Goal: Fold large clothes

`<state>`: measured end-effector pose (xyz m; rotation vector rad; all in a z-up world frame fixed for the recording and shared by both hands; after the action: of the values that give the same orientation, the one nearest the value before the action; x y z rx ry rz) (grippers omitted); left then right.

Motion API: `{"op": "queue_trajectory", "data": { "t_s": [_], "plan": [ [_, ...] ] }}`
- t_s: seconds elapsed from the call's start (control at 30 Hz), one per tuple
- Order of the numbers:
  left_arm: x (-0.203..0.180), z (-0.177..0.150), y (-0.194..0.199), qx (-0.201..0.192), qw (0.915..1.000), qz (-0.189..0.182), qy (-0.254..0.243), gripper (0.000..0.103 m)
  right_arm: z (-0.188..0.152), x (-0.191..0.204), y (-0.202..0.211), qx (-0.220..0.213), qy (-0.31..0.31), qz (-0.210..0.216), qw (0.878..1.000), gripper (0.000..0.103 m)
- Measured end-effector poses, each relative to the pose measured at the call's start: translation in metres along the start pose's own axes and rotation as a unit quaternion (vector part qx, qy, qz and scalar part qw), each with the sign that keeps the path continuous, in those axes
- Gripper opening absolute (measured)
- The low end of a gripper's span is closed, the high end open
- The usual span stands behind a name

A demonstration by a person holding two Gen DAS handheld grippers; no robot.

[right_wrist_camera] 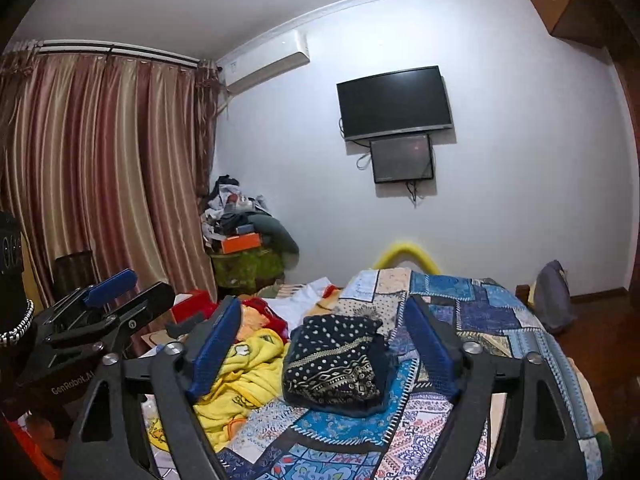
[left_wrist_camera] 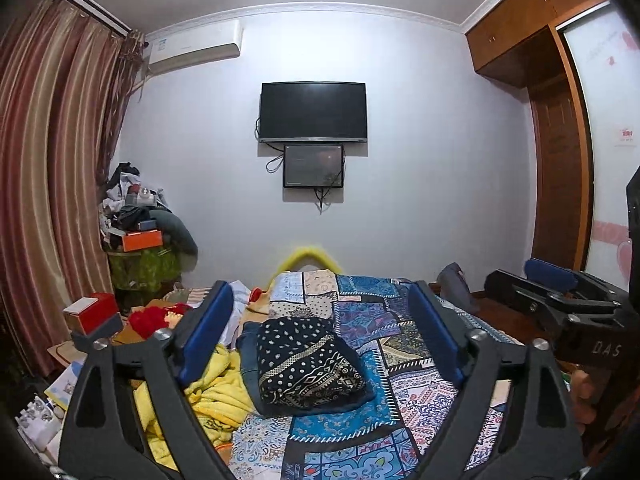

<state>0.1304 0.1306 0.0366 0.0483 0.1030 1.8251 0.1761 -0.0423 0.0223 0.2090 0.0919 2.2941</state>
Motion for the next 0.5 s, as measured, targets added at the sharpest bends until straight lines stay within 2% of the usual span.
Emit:
{"op": "queue_trajectory", "data": {
  "t_s": [0.1, 0.23, 0.5],
  "plan": [
    [0.005, -0.002, -0.003, 0.002, 1.0, 0.004, 0.007, 0.099, -0.002, -0.005, 0.0, -0.003, 0.004, -0.021, 1.0, 0.103],
    [0.006, -0.008, -0.004, 0.008, 0.9999, 0.006, 0.009, 0.1, -0.006, -0.01, -0.004, -0.001, 0.017, -0.043, 0.999, 0.103],
    [0.005, -0.016, -0.01, 0.017, 0.9997, 0.006, 0.016, 0.1, -0.015, -0.008, -0.017, 0.016, 0.027, -0.048, 0.998, 0.103]
  ]
}}
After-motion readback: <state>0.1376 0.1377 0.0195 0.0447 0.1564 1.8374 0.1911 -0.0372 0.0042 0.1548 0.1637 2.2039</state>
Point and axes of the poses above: each gripper's, at about its wrist camera, not at the fingertips, and y roughly against the way its jaws point, x to its left, z to its top, the point moved 10 cm from there along -y, roughly the way its jaws point, and after that the axes turned 3 degrees about -x, right-handed, at the moved point
